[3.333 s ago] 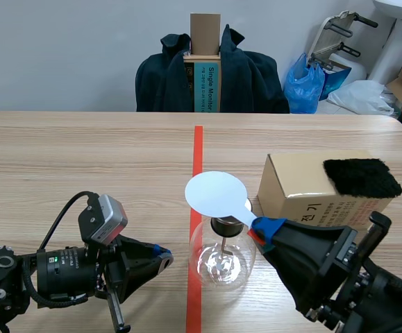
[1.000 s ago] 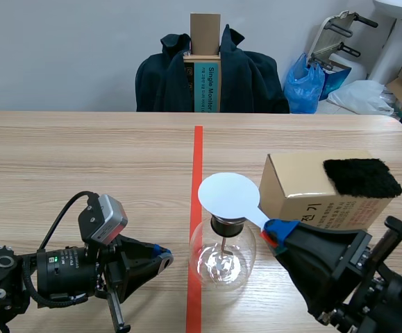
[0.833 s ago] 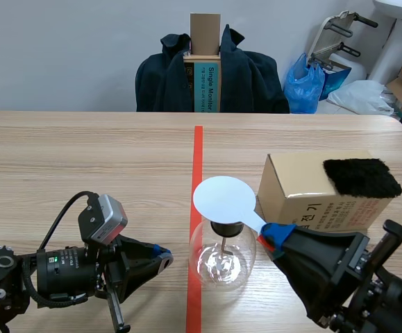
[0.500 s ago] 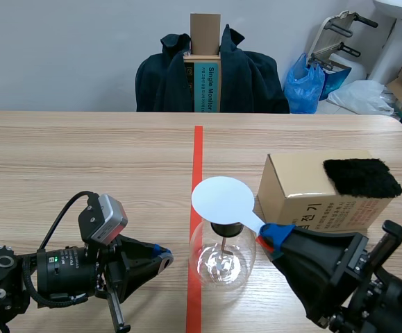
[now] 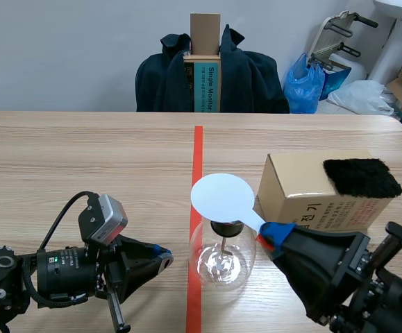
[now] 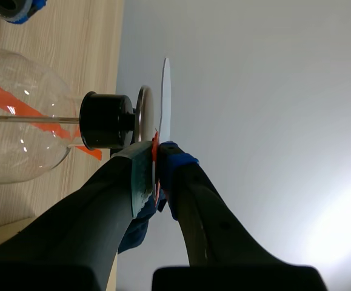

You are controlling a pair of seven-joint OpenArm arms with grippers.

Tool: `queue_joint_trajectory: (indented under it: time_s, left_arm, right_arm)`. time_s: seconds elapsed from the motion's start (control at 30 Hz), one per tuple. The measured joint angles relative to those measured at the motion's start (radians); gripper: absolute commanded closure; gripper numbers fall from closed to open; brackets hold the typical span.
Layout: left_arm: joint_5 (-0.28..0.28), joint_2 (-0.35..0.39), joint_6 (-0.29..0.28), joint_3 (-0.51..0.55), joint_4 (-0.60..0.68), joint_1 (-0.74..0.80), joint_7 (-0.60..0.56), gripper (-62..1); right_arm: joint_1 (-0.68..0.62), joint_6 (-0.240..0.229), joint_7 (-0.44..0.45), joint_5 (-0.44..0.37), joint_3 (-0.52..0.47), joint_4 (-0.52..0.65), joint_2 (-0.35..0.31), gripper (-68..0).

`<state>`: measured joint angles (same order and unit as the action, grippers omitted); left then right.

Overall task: Do the electroscope experiment.
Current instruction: 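Move the plate toward and away from the electroscope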

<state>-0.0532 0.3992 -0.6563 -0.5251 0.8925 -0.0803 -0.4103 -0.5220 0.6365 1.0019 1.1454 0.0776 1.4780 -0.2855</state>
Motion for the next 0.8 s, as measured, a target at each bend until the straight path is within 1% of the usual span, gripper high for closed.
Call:
queue_joint_trajectory:
  time_s: [0.23, 0.53, 0.73, 0.8]
  left_arm:
    - [0.000, 0.000, 0.000, 0.000, 0.000, 0.000, 0.000, -2.1]
    - [0.000, 0.000, 0.000, 0.000, 0.000, 0.000, 0.000, -2.1]
    - [0.000, 0.000, 0.000, 0.000, 0.000, 0.000, 0.000, -2.1]
    - [0.000, 0.000, 0.000, 0.000, 0.000, 0.000, 0.000, -2.1]
  right_arm:
    - [0.000, 0.000, -0.111, 0.000, 0.000, 0.000, 0.000, -0.9]
    - [0.000, 0.000, -0.319, -0.001, 0.000, 0.000, 0.000, -0.9]
    - [0.000, -0.001, -0.402, -0.001, 0.000, 0.000, 0.000, -0.9]
    - [0.000, -0.001, -0.416, -0.001, 0.000, 0.000, 0.000, -0.8]
